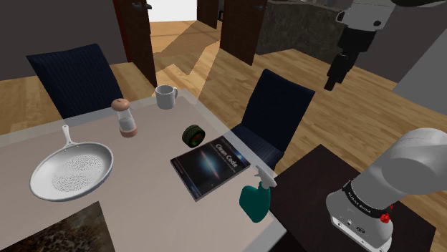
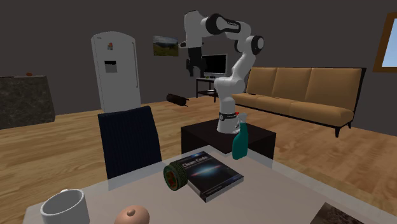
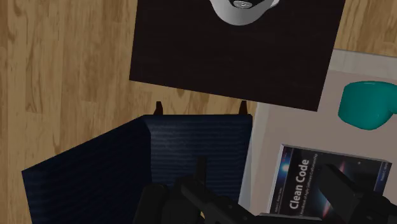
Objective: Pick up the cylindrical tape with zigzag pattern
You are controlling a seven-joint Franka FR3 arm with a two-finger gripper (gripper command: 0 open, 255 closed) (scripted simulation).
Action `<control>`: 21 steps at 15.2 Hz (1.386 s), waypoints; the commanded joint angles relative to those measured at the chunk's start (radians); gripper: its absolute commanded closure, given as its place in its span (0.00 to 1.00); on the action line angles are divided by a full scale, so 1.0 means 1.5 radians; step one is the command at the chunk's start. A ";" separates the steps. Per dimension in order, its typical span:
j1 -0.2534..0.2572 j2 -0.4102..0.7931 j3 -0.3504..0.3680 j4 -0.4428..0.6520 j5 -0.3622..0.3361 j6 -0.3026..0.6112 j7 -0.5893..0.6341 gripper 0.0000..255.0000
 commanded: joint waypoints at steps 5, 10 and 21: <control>0.001 0.032 0.057 -0.029 0.052 0.064 0.099 0.00; 0.002 0.100 0.128 -0.040 0.109 0.154 0.218 0.00; -0.023 0.342 0.272 0.026 0.151 0.359 0.478 0.00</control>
